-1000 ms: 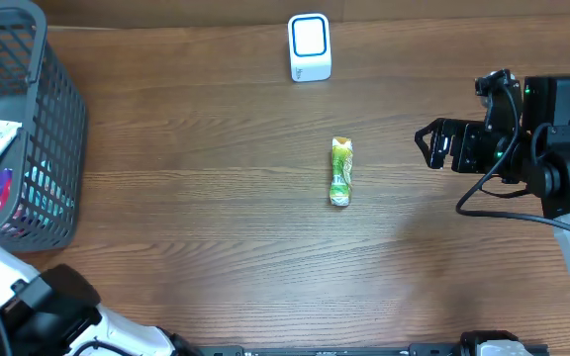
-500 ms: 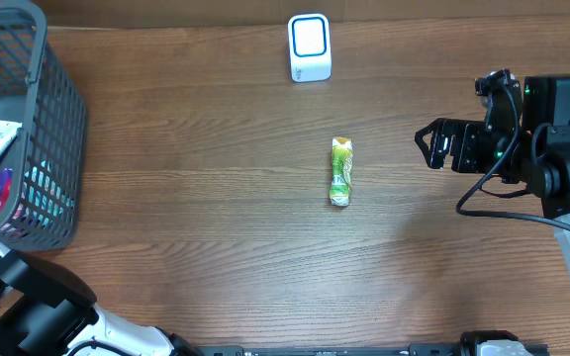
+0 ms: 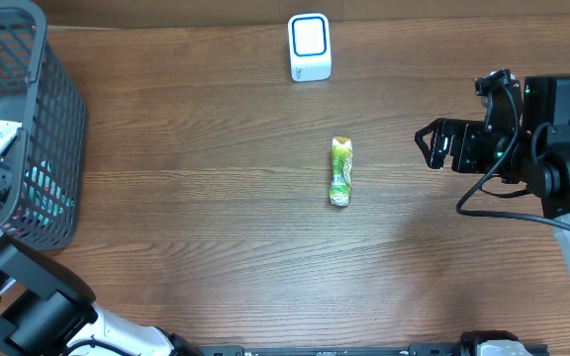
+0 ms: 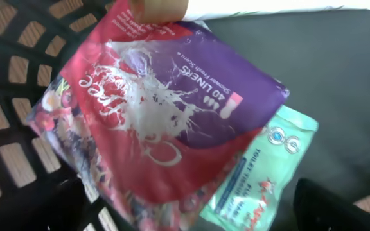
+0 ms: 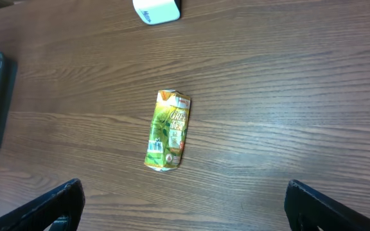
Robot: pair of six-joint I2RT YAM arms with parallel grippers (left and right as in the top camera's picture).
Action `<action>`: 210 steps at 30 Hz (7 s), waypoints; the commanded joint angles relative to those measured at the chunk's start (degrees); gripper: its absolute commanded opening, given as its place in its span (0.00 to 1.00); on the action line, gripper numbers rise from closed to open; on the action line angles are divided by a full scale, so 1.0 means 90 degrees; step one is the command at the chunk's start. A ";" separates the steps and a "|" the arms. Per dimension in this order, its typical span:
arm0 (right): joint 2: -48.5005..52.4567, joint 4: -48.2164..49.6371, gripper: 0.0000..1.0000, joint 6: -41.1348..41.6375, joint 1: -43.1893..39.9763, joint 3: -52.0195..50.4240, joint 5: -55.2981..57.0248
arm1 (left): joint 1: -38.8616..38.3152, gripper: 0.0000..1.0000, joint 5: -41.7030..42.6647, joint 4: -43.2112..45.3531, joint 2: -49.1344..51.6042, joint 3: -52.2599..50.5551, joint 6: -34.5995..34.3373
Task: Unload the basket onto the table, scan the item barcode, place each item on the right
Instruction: 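Reach into the basket and grasp the purple-red liner pack, left gripper, then place the liner pack on the table left of the carton, then grasp the mint-green tissue pack in the basket with the left gripper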
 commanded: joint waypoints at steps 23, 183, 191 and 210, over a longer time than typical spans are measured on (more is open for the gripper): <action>-0.0015 -0.0039 1.00 0.0022 0.0029 0.0153 -0.0029 | -0.0044 0.04 -0.0248 0.1659 0.0068 -0.1508 0.0736; 0.0323 -0.0221 1.00 0.0022 0.0029 0.0153 0.0010 | -0.0515 0.10 0.0651 -0.4714 0.2931 0.6096 0.0527; 0.0323 -0.0223 1.00 0.0024 0.0029 0.0153 0.0010 | -0.0867 0.20 0.1326 -0.5496 0.2317 0.9357 0.0600; 0.0323 -0.0102 1.00 0.0022 0.0029 0.0153 0.0015 | -0.5493 0.21 0.1054 -0.5489 0.0843 0.6637 0.1037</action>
